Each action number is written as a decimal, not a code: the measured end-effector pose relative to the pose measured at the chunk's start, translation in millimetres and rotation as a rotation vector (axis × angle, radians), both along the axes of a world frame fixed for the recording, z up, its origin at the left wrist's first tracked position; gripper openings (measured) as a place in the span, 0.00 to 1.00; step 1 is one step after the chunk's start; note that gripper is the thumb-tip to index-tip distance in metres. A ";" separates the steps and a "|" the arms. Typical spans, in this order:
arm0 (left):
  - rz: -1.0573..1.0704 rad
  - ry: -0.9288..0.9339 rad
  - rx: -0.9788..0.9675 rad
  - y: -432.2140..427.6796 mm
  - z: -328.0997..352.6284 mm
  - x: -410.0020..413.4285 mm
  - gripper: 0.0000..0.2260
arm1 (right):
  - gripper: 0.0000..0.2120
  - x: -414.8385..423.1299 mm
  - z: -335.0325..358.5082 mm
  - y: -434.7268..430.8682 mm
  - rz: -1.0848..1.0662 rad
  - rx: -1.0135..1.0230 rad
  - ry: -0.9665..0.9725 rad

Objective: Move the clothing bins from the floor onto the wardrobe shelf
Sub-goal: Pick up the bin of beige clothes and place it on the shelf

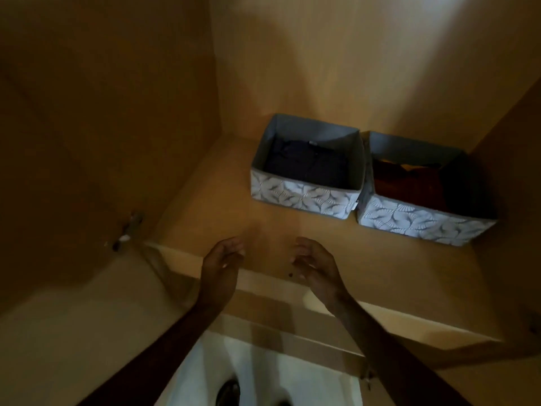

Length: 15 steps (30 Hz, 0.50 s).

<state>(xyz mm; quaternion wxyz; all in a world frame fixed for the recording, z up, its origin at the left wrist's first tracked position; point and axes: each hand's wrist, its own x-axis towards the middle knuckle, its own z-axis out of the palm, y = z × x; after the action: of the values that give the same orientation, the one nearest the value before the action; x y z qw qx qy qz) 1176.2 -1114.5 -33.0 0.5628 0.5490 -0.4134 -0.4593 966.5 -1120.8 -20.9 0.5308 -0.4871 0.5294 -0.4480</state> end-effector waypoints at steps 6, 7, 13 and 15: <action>0.183 0.022 0.180 101.2 -25.4 3.5 0.08 | 0.21 15.0 -19.0 48.7 0.281 0.053 0.084; 0.215 0.039 0.202 116.6 -24.9 0.1 0.08 | 0.20 13.9 -22.2 55.8 0.326 0.060 0.098; 0.423 0.047 0.294 228.7 -31.4 -28.6 0.08 | 0.16 14.7 -44.5 114.9 0.621 0.125 0.176; 0.500 0.056 0.341 267.5 -34.1 -35.0 0.09 | 0.15 22.1 -53.7 135.9 0.701 0.147 0.194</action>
<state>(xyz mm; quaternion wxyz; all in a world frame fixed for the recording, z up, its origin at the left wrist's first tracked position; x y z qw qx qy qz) 1141.2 -847.1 -67.0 0.5692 0.7074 -0.1670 -0.3842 988.6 -984.8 -74.5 0.6328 -0.6398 0.4089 -0.1515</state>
